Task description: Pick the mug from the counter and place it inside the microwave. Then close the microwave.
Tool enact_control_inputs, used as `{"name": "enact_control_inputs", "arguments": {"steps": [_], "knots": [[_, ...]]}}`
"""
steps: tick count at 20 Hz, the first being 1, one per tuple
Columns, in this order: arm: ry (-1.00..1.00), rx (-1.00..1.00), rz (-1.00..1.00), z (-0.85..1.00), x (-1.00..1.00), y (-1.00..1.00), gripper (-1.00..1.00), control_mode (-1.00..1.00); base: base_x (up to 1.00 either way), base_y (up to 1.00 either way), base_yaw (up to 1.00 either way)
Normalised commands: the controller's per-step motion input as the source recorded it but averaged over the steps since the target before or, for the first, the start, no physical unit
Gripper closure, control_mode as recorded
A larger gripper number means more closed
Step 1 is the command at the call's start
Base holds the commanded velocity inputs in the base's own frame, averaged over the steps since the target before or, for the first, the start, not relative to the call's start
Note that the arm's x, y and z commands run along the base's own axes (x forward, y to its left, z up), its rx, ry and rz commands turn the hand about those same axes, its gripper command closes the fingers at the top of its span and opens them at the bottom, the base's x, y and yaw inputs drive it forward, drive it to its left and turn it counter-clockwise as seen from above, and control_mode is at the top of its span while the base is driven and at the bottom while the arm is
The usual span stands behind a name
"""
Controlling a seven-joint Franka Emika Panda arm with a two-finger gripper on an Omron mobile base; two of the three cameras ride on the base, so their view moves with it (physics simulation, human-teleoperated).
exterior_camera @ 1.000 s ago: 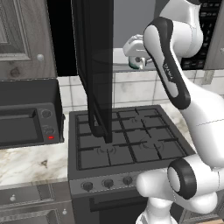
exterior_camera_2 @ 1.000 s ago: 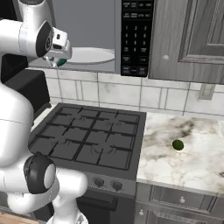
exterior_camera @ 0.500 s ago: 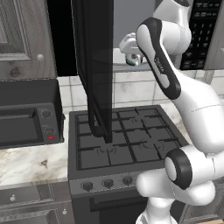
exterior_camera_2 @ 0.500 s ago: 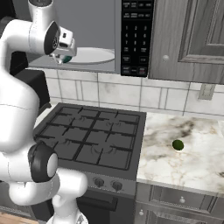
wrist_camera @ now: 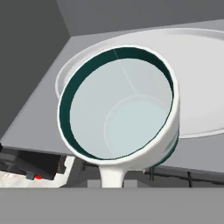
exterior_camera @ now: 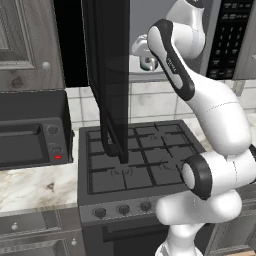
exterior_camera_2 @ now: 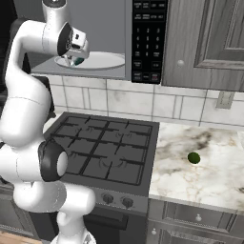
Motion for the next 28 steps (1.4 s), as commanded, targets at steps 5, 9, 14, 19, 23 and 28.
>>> {"name": "enact_control_inputs", "arguments": {"steps": [5, 9, 14, 19, 23, 28], "knots": [[0.01, 0.0, -0.02, 0.0, 0.42, 0.0, 1.0, -1.0, 0.0, 0.0, 0.0], [0.01, 0.0, 0.0, -0.03, 0.39, 0.0, 1.0, -1.0, 0.0, 0.0, 0.0], [0.02, 0.0, 0.0, -0.03, 0.3, 0.0, 1.0, -1.0, 0.0, 0.0, 0.0], [0.04, 0.0, 0.0, -0.1, 0.21, 0.02, 1.0, -1.0, 0.0, 0.0, 0.0], [0.01, 0.0, 0.0, -0.19, 0.29, 0.02, 1.0, -1.0, 0.0, 0.0, 0.0], [0.0, 0.0, 0.0, -0.19, 0.24, 0.03, 1.0, -1.0, 0.0, 0.0, 0.0]]}}
